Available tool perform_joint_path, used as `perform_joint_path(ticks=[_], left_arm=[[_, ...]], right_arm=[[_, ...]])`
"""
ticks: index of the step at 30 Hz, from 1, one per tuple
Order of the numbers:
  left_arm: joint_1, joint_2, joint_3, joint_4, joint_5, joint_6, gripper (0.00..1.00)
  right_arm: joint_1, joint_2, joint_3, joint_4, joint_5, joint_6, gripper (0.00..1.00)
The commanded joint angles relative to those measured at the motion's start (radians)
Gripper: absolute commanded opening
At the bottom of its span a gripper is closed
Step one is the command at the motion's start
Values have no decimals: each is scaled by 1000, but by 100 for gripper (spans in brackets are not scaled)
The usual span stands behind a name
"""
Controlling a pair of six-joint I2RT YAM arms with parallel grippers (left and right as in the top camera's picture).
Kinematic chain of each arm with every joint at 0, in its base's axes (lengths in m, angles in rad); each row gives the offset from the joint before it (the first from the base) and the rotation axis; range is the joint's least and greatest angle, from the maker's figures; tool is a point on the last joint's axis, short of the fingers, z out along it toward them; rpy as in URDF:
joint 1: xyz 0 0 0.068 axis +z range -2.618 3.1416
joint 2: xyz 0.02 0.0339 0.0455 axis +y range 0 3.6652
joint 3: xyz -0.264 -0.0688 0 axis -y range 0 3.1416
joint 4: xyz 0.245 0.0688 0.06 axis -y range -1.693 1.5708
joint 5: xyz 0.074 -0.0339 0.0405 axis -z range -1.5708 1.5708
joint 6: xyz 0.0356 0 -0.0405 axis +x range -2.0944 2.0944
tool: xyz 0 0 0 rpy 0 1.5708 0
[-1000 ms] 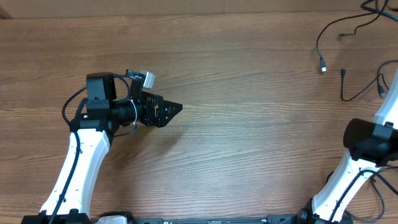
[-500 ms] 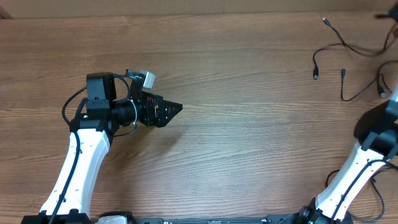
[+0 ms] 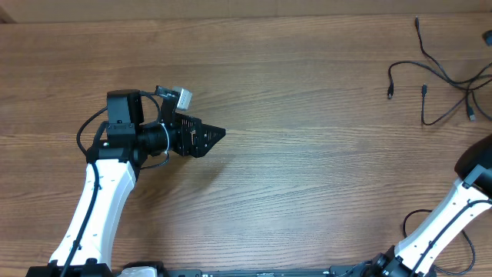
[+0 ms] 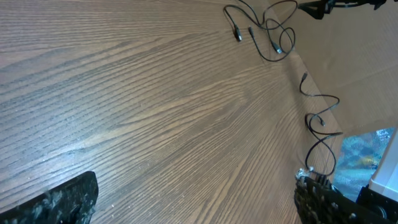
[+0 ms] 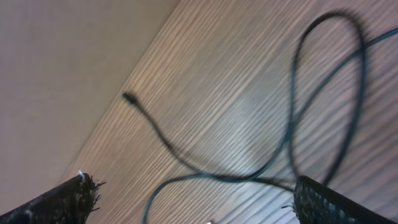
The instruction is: Untangle cables
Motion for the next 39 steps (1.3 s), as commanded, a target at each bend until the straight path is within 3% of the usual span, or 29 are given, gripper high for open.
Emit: perform_joint_path(ticks=[1, 8, 17, 28, 39], left_arm=[[-2, -10, 10, 3, 18, 16, 100], [-2, -10, 10, 3, 18, 16, 100], [-2, -10, 10, 3, 18, 16, 100], [-2, -10, 10, 3, 18, 16, 100], [-2, -10, 10, 3, 18, 16, 100]], right_arm=[[9, -105, 8, -34, -92, 4, 100], [69, -334, 8, -188, -99, -27, 100], [288, -536, 8, -397, 33, -72, 100], [581, -546, 8, -641, 32, -72, 100], [828, -546, 8, -674, 37, -72, 100]])
